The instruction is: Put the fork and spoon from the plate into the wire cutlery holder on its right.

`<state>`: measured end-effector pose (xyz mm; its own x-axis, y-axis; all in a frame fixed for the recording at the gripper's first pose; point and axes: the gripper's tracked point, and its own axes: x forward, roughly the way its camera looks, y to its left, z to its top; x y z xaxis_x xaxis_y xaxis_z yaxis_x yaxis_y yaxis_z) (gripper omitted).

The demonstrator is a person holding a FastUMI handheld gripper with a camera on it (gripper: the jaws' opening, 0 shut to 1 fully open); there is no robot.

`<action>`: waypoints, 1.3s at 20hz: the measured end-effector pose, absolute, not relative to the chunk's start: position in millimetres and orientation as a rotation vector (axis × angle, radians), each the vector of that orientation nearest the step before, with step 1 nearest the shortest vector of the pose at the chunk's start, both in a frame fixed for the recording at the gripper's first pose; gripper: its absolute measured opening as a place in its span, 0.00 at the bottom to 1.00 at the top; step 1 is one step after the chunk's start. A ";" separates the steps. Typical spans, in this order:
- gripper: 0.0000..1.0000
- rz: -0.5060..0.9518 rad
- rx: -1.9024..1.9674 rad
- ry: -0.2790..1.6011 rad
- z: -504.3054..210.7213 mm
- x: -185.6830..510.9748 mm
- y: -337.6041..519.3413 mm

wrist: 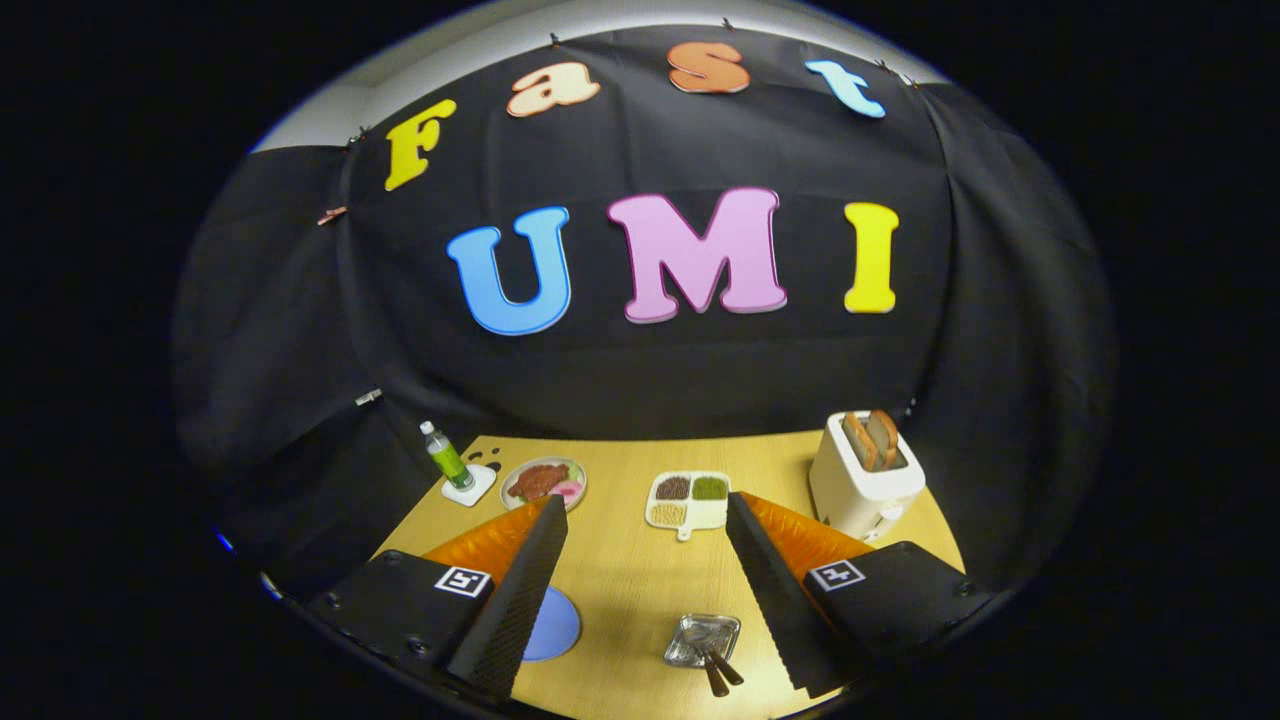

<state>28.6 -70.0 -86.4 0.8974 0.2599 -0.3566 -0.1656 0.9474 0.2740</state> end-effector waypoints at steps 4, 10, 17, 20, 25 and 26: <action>0.99 0.189 0.139 0.257 -47.5 28.1 -69.6; 1.00 0.107 0.136 0.123 -16.7 14.7 -75.7; 0.99 0.092 0.122 0.118 -7.0 4.3 -76.9; 1.00 0.094 0.121 0.118 -3.6 1.7 -76.3; 0.99 0.091 0.118 0.124 0.4 4.0 -73.6; 0.99 0.092 0.111 0.125 1.0 5.2 -72.8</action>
